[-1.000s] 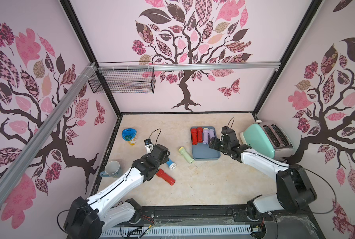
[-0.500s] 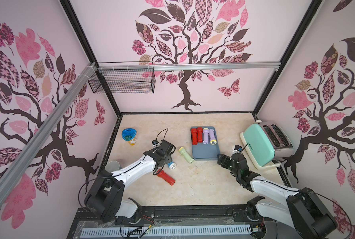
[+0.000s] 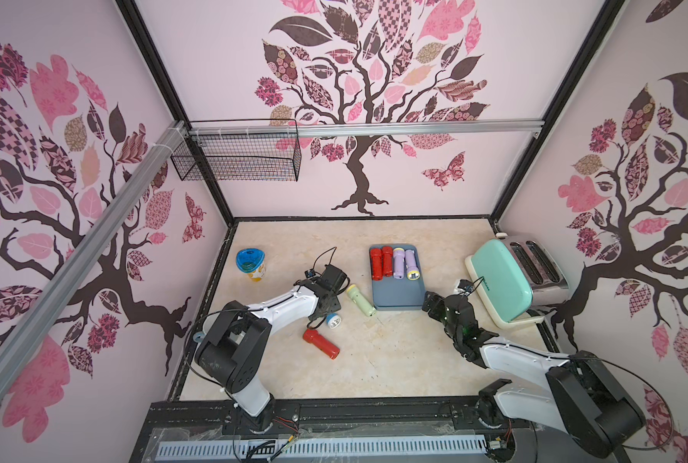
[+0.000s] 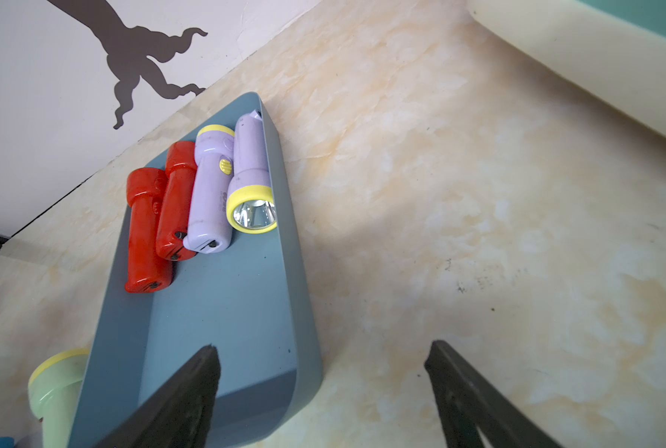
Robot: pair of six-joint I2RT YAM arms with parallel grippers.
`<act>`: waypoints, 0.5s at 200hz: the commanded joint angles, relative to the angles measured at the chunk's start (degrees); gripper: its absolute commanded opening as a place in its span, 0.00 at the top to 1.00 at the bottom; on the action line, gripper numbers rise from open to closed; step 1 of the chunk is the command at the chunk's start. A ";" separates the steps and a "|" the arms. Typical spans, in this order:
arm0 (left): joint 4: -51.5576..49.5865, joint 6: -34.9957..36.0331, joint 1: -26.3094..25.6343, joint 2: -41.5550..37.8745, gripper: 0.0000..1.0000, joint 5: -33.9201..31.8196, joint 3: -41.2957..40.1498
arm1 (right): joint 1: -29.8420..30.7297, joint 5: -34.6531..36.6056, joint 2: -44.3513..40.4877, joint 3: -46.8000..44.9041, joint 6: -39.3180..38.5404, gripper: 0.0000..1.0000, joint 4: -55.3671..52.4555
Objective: Put the flashlights into the storage boxes
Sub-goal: Pick up the flashlight from the center of the board.
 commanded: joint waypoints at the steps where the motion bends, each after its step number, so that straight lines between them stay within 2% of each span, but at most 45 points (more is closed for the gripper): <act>1: 2.39 -1.40 0.30 0.63 0.41 2.11 0.85 | 0.25 3.23 -1.09 0.48 0.81 0.12 -3.07; 37: 2.49 -1.17 0.38 2.79 0.49 2.71 1.84 | 0.29 4.36 -0.14 1.29 1.23 0.12 -4.23; 52: 0.91 -1.43 0.37 2.10 0.61 2.18 2.43 | 0.29 4.56 0.49 2.66 1.73 0.12 -5.67; 71: 1.28 -1.18 0.13 -2.48 0.69 2.29 0.96 | 0.37 5.16 1.77 5.39 2.83 0.11 -10.12; 100: 0.57 0.72 -0.06 -9.92 0.71 1.92 -1.15 | 1.10 5.86 4.60 5.43 4.55 0.10 -9.71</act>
